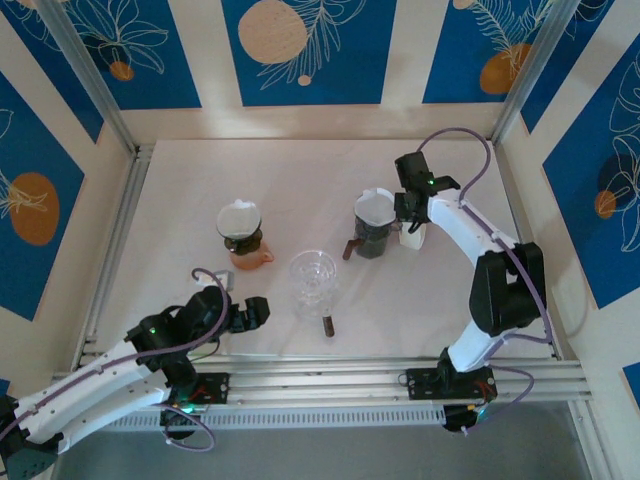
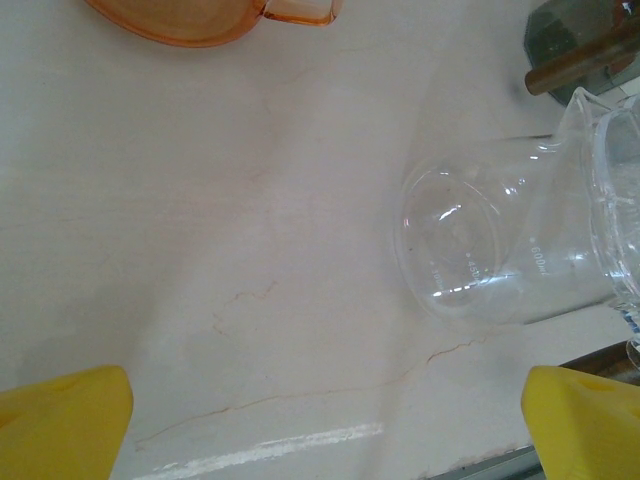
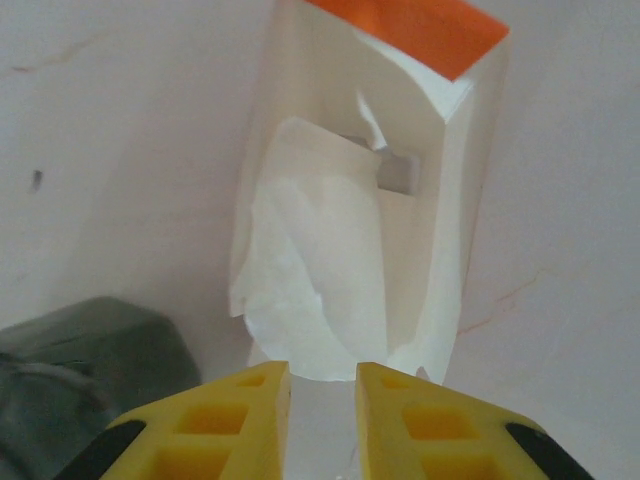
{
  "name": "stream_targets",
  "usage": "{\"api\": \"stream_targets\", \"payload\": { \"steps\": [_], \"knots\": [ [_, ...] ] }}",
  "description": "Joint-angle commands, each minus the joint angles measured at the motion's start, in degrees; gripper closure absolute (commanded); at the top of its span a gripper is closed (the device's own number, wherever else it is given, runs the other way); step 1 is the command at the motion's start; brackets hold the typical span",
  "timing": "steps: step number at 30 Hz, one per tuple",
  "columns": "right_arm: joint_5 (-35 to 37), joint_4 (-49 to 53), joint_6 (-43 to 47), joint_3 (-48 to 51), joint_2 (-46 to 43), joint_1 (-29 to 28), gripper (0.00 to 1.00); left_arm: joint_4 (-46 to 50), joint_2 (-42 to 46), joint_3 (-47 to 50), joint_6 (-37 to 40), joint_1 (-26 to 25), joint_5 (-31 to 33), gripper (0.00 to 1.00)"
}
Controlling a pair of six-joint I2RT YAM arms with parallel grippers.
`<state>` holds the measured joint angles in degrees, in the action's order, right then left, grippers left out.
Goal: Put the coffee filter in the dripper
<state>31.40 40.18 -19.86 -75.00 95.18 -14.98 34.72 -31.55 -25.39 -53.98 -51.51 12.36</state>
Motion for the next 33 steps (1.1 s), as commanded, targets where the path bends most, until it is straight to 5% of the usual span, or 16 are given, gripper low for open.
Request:
{"api": "stream_targets", "payload": {
  "steps": [1, 26, 33],
  "knots": [
    [2.85, 1.9, 0.47, -1.83, 1.42, 0.12, 0.75, -0.01, 0.84, 0.69, -0.25, 0.41, -0.51, 0.0],
    [2.03, -1.07, -1.65, -0.53, -3.96, 0.23, 0.71, -0.27, 0.61, 0.78, -0.43, 0.44, -0.72, 0.0],
    [-4.58, -2.04, -1.59, -0.05, -4.15, 2.83, 0.69, -0.49, 0.57, 0.95, -0.49, 0.44, -0.68, 0.0]
  ]
}}
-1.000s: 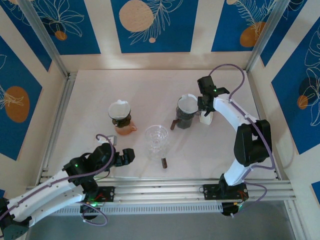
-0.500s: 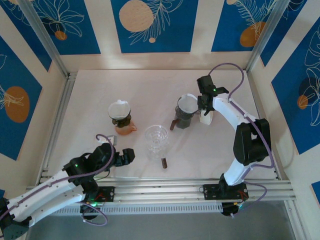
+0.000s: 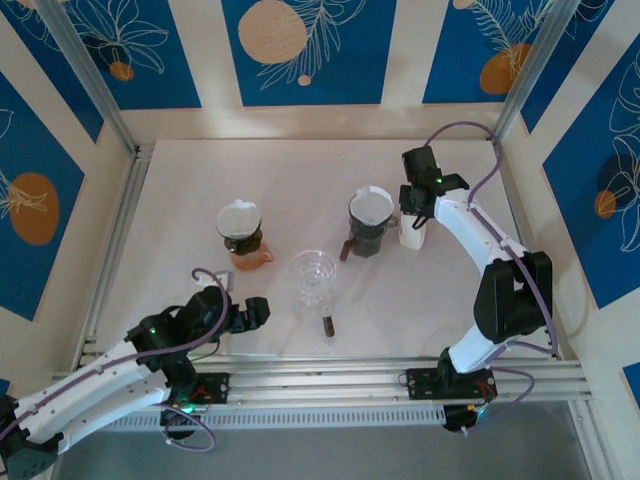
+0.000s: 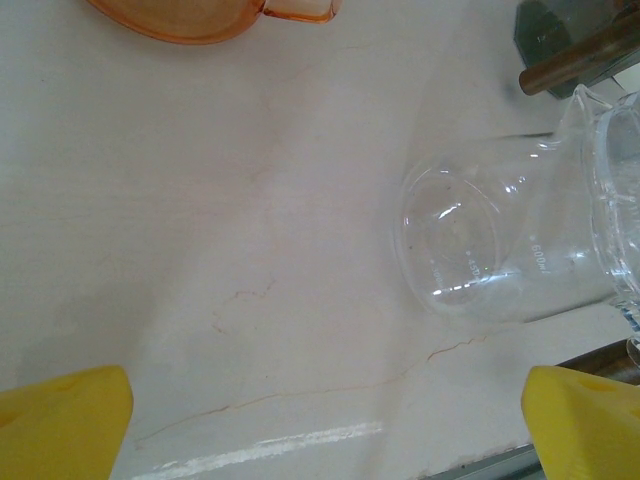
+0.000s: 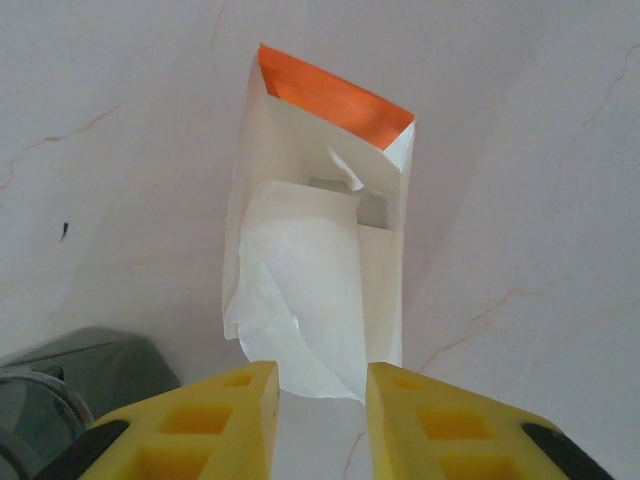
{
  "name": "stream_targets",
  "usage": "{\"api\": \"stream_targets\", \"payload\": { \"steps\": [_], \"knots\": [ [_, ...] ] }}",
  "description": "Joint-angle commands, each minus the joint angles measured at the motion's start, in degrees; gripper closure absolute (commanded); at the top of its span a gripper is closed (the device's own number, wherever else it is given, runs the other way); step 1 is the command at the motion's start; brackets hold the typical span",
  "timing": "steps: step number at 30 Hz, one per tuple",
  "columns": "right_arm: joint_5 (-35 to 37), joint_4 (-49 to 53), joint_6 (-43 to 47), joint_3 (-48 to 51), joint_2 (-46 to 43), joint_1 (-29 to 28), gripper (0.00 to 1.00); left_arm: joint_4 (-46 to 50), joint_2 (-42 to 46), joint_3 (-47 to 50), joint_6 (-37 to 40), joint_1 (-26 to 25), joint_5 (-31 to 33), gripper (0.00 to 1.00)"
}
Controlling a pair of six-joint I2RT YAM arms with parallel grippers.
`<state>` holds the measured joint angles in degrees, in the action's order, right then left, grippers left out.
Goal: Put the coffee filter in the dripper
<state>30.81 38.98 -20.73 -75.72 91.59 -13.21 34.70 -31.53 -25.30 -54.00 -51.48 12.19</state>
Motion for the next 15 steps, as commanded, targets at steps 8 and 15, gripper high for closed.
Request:
{"api": "stream_targets", "payload": {
  "steps": [8, 15],
  "knots": [
    [-4.44, -0.15, -1.8, 0.4, 2.73, 3.51, 0.7, -0.51, 0.5, 1.06, -1.02, 0.42, -0.76, 0.0],
    [-4.75, -1.06, -0.69, 1.51, 3.01, 3.91, 0.7, -0.42, 0.5, 1.04, -1.02, 0.44, -0.54, 0.0]
  ]
}}
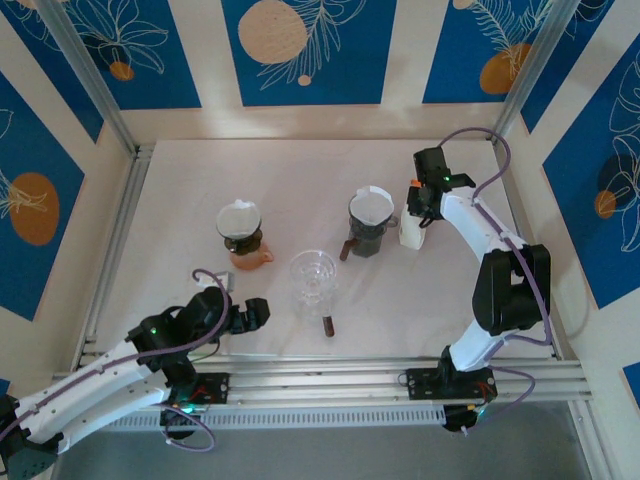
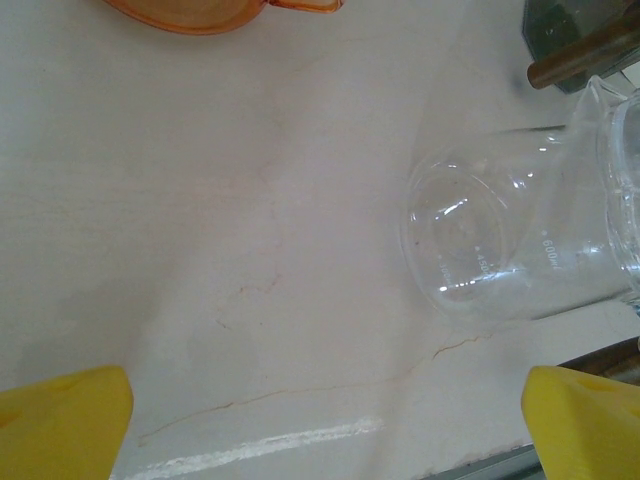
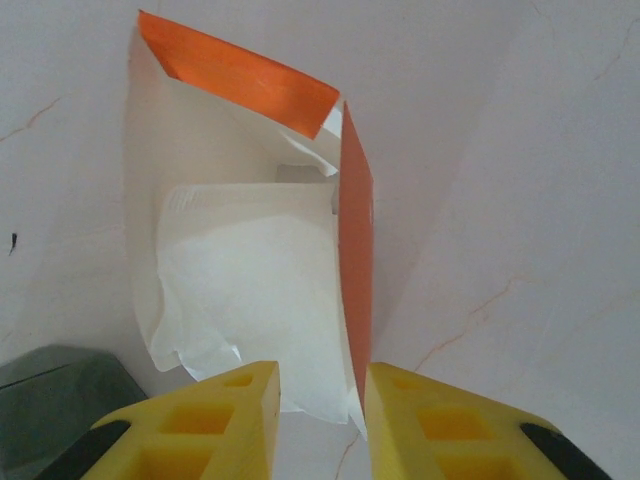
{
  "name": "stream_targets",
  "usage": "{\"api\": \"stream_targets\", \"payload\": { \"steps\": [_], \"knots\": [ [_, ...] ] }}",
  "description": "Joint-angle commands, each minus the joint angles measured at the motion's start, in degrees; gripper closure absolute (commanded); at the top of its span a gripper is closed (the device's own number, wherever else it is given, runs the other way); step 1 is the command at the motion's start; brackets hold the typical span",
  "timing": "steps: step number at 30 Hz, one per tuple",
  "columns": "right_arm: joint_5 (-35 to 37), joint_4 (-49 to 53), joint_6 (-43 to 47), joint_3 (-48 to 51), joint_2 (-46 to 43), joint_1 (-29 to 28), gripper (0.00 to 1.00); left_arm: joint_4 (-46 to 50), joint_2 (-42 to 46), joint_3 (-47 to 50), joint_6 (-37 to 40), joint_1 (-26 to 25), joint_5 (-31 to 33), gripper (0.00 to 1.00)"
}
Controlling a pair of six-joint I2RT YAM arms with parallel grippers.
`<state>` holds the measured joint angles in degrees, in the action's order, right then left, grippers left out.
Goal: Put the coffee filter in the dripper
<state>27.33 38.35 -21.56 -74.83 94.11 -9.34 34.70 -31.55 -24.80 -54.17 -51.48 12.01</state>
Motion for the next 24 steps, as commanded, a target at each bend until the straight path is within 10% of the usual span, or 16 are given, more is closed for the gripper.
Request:
{"api": "stream_targets", "payload": {
  "steps": [1, 24],
  "knots": [
    [-1.16, -0.29, 0.36, 0.59, 0.73, -0.04, 0.69, -0.59, 0.44, 0.48, -0.85, 0.43, -0.45, 0.0],
    [-0.61, -2.03, 1.92, 0.41, 4.69, -2.41, 0.67, -0.77, -0.44, 0.56, -0.69, 0.5, -0.48, 0.0]
  ]
}}
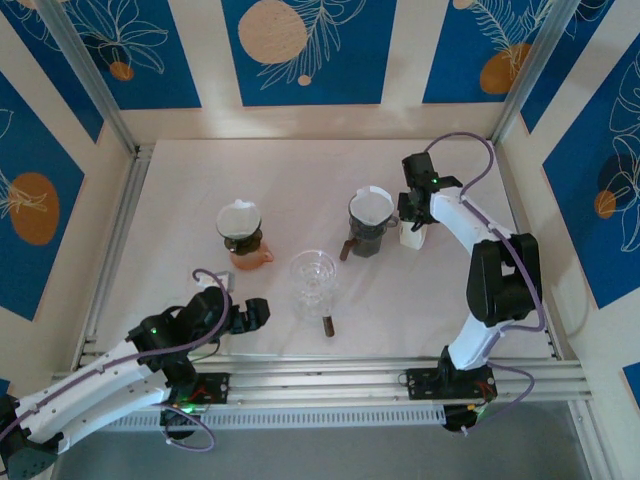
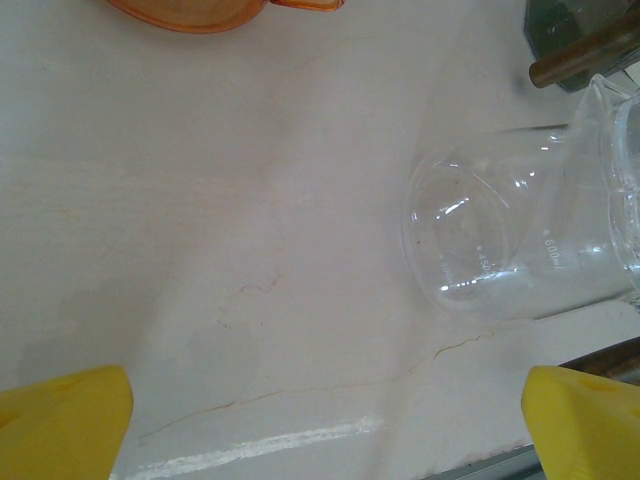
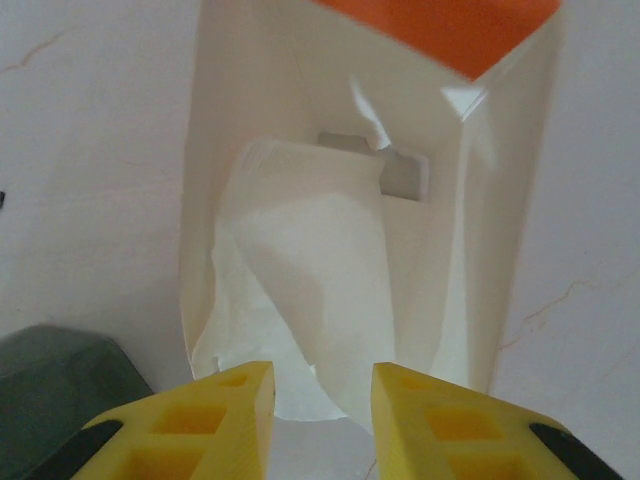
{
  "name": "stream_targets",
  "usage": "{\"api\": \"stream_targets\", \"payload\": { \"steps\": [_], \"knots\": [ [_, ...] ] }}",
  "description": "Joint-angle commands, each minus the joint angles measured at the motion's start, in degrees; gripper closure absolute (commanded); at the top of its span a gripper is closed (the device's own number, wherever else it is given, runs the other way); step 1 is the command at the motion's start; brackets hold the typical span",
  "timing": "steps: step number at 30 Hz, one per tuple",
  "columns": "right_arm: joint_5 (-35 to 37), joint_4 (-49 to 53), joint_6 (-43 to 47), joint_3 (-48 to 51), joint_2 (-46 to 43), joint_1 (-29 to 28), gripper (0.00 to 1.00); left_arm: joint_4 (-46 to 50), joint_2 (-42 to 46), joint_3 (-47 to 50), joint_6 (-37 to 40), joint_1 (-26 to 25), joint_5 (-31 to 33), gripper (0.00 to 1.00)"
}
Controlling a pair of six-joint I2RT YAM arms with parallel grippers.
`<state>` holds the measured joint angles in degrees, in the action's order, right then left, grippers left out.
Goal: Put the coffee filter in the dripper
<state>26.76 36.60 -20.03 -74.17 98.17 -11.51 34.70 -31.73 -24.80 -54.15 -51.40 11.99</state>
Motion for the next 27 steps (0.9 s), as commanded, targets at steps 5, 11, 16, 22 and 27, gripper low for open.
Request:
{"api": "stream_targets", "payload": {
  "steps": [5, 11, 16, 22, 27],
  "knots": [
    [0.99, 0.03, 0.61, -1.13, 2.08, -0.95, 0.68, -0.77, -0.45, 0.49, -0.72, 0.42, -0.47, 0.0],
    [4.35, 1.11, 0.19, -2.12, 4.0, -1.56, 0.75, -0.53, -0.42, 0.54, -0.87, 0.42, -0.53, 0.0],
    [6.91, 0.93, 0.26, -2.19, 3.7, -2.37, 0.83, -0.42, -0.16, 0.58, -0.92, 0.4, -0.52, 0.0],
    [9.36, 0.19, -0.32, -1.98, 1.08, -2.72, 0.98, -0.33, -0.05, 0.64, -1.08, 0.35, -0.69, 0.0],
    [9.46, 0.42, -0.36, -1.87, -2.72, -2.7, 1.0, -0.33, 0.17, 0.73, -1.26, 0.46, -0.74, 0.0]
  ]
}}
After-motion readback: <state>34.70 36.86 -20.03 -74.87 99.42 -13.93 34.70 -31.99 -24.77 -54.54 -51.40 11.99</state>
